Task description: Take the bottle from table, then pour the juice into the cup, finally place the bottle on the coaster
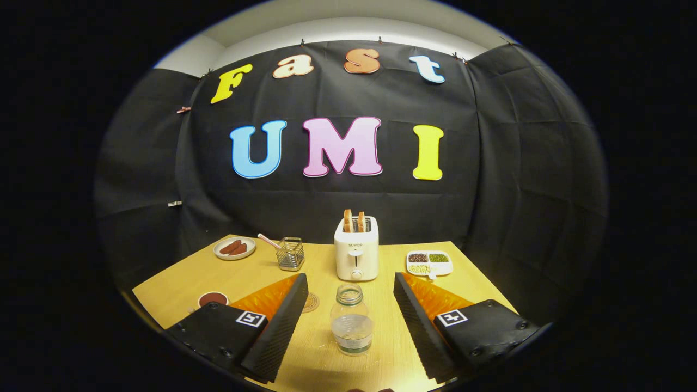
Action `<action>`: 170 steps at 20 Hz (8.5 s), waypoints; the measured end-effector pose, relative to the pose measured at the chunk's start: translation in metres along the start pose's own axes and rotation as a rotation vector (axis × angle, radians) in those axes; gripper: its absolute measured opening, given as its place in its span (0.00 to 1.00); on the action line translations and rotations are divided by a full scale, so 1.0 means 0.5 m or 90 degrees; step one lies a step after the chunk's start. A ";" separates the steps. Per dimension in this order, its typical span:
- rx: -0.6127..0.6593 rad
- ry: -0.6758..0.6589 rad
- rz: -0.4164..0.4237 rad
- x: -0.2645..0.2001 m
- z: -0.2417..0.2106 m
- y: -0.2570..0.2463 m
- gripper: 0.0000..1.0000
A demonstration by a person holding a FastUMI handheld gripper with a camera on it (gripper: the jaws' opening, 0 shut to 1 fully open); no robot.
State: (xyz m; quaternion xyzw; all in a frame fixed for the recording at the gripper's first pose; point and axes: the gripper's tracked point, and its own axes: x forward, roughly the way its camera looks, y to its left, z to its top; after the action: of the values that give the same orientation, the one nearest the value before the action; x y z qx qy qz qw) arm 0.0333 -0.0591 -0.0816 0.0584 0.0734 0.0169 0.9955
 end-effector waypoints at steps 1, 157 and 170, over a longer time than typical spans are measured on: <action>-0.001 -0.001 0.002 0.005 -0.004 -0.002 0.97; -1.300 -0.113 0.161 0.232 -0.191 0.397 0.73; -1.373 -0.165 0.184 0.229 -0.168 0.438 0.73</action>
State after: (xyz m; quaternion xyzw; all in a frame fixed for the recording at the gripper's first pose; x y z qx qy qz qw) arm 0.1285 0.1727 -0.1547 -0.8341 -0.0927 0.1823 0.5123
